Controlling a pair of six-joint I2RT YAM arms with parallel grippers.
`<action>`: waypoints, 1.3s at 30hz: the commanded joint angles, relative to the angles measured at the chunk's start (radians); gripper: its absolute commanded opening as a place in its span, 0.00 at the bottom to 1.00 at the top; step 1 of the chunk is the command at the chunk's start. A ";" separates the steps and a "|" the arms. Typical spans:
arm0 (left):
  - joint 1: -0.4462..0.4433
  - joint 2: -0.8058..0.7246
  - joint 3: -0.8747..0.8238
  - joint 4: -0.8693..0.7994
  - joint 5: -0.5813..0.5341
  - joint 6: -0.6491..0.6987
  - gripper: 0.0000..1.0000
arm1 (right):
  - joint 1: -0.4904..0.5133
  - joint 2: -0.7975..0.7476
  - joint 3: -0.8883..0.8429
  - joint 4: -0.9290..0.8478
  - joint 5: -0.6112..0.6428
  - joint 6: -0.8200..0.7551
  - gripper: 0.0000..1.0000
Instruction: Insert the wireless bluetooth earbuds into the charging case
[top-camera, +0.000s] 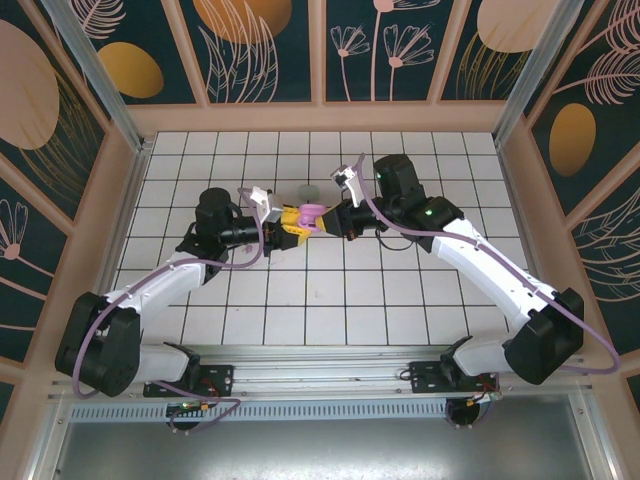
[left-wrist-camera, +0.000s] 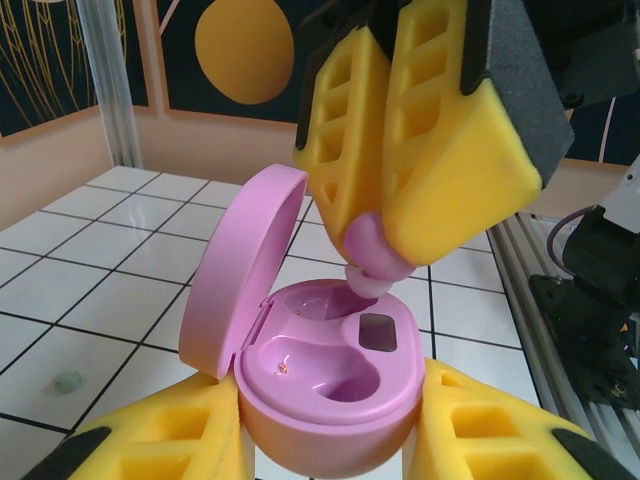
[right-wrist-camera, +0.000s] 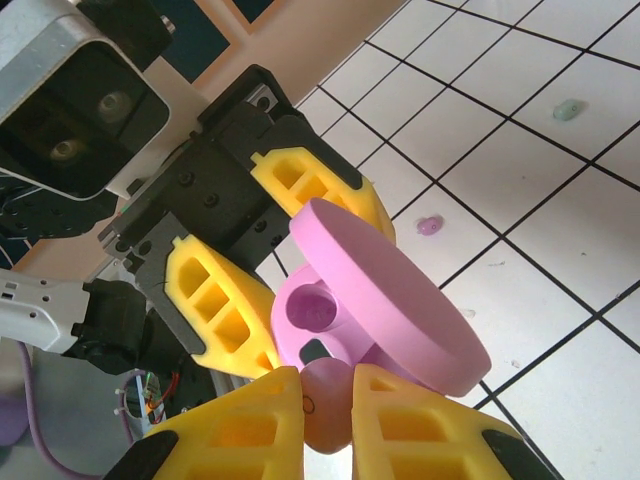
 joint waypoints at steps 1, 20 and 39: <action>-0.008 -0.027 -0.011 0.047 0.036 0.023 0.14 | -0.001 0.015 0.015 0.010 -0.009 -0.024 0.14; -0.009 -0.036 -0.004 0.042 0.044 0.027 0.14 | 0.005 0.053 0.036 -0.051 0.003 -0.066 0.23; -0.008 -0.045 -0.012 0.038 0.044 0.028 0.14 | 0.005 0.052 0.084 -0.076 0.040 -0.034 0.37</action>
